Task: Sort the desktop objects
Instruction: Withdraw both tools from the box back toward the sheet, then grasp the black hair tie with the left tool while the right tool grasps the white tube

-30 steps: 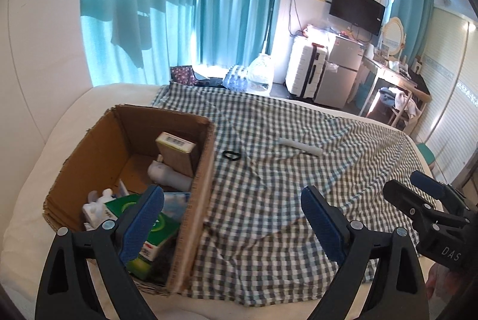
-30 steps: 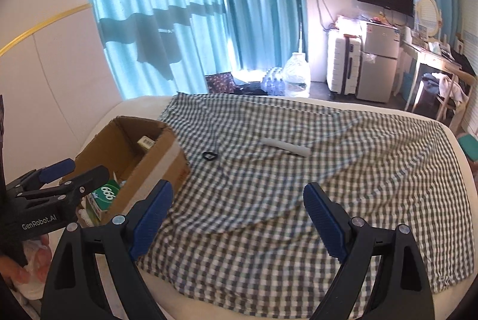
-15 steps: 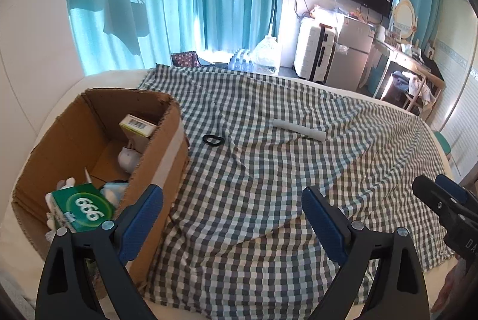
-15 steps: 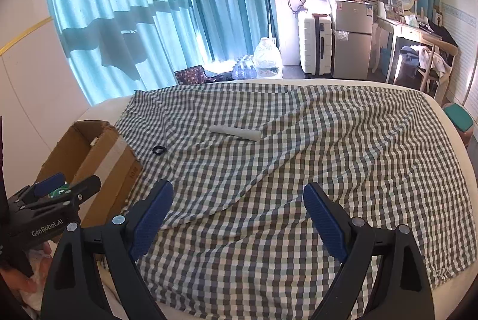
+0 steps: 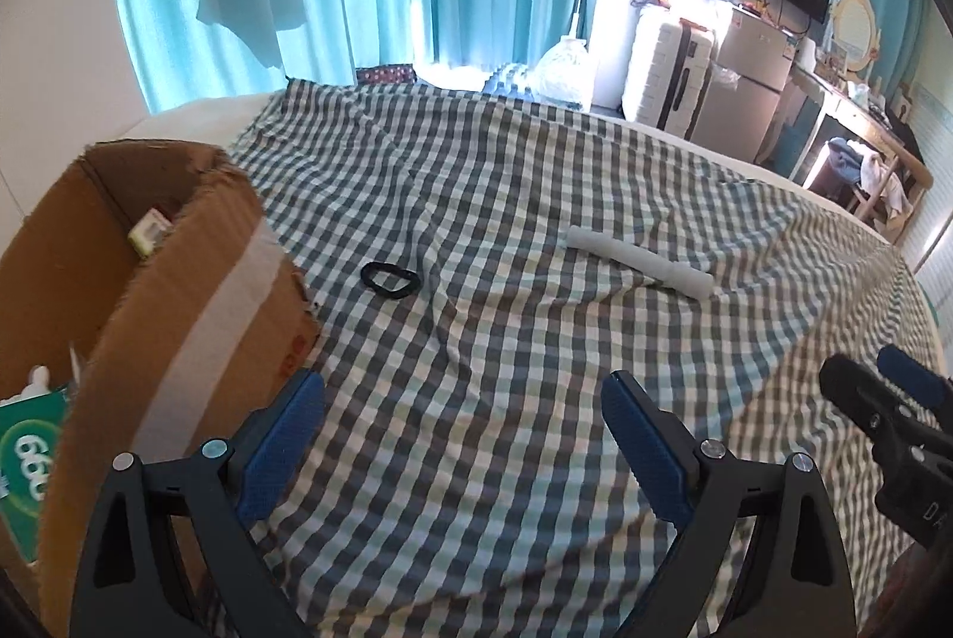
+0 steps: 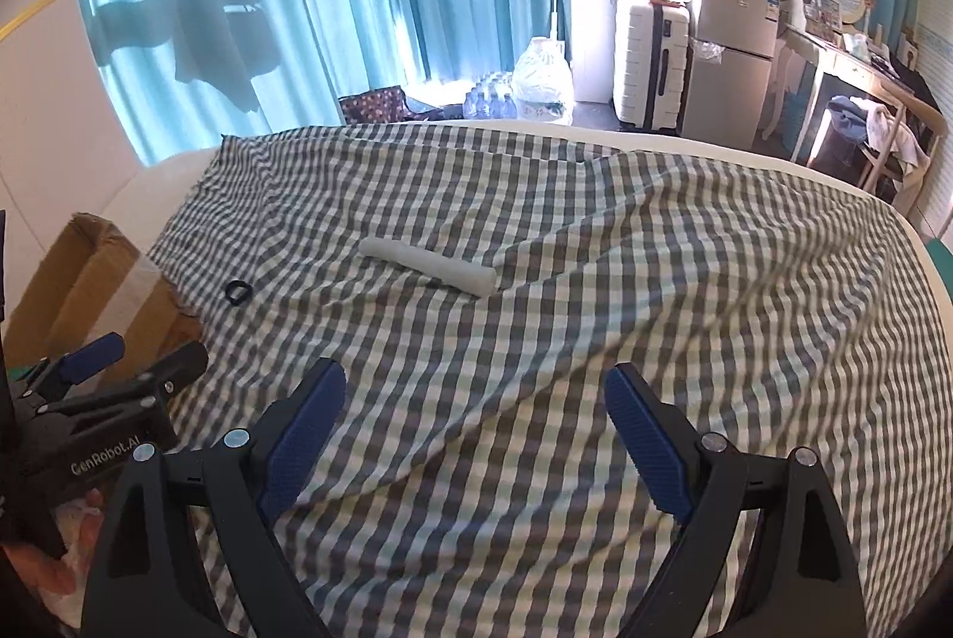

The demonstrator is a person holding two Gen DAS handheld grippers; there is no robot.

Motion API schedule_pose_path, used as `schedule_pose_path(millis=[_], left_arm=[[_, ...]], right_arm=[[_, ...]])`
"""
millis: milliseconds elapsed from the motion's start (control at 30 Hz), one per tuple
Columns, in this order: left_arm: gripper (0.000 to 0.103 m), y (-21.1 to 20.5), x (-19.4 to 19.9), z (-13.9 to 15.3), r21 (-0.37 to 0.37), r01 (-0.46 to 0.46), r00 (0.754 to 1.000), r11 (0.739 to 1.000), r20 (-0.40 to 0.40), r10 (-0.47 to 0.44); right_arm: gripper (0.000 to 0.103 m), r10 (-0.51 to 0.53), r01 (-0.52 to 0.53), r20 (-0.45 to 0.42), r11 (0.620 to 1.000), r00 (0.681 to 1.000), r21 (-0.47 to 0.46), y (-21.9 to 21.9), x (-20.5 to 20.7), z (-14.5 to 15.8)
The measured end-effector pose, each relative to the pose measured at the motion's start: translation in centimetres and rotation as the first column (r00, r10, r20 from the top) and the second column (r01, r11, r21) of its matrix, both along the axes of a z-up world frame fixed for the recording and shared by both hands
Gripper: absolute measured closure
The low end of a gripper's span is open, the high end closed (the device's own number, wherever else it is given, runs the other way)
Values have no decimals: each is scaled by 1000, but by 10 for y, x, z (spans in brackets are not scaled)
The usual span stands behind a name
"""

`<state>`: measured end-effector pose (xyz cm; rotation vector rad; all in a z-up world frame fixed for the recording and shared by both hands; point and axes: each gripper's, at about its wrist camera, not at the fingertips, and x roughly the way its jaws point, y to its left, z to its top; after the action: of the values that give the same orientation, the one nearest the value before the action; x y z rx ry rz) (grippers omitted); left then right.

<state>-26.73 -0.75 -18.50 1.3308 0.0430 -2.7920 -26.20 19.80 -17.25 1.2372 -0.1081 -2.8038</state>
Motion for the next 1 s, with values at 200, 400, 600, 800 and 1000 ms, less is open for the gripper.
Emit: schedule_pose_path(millis=[200,400,600,800,1000], left_arm=[[7,-7,-34,-29,-13,-102,994,995,29,102],[7,-19,-58,-48,-22,-219,975,975,43,220],[7,-26,-74,-65,-7,-221,974,975,46,221],[7,-35,-91,-83,-15,-219,974,976,49,219],[15,-42,-106,-100,62,-256,965,965,82,251]], right_arm=[[15,79,-79,14,997,997,8,-8,-53,-21],[29,133,-132,70,991,989,-8,-24,-116,-51],[70,78,-92,189,993,979,69,-33,-141,-86],[84,-3,17,139,995,990,-94,-3,-96,-66],[98,15,8,174,992,985,-127,-5,-55,-74]])
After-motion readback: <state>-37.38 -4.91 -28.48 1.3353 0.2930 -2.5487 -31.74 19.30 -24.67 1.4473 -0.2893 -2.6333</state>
